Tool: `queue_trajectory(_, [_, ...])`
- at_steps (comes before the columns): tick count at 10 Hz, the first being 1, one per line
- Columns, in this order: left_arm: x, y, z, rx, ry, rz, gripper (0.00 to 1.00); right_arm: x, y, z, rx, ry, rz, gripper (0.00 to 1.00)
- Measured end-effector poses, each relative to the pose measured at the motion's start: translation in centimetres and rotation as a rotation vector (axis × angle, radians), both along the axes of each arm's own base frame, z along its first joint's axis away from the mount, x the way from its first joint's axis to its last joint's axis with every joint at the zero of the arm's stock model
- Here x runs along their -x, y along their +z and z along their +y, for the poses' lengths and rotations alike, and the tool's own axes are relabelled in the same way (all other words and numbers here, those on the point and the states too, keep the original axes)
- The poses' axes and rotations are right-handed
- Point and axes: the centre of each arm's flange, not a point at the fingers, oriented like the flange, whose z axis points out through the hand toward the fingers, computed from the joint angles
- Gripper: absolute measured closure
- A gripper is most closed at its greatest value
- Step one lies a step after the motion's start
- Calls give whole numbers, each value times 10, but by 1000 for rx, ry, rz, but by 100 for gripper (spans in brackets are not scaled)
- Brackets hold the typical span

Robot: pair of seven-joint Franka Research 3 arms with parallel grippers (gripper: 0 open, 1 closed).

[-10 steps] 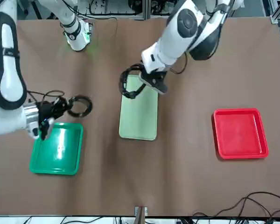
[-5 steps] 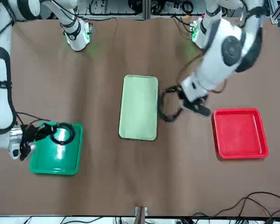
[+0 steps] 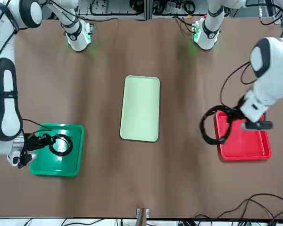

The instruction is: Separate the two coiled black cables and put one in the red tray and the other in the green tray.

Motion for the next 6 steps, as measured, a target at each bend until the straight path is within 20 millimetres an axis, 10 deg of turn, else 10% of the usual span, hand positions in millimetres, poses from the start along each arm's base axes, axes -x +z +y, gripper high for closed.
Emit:
queue_trajectory(2, [2, -20, 63, -41, -51, -6, 88, 3, -10, -21, 7, -29, 4, 81])
queue_trajectory(6, [4, -70, 165, -64, -175, -37, 89, 3, -6, -58, 56, -56, -41, 23])
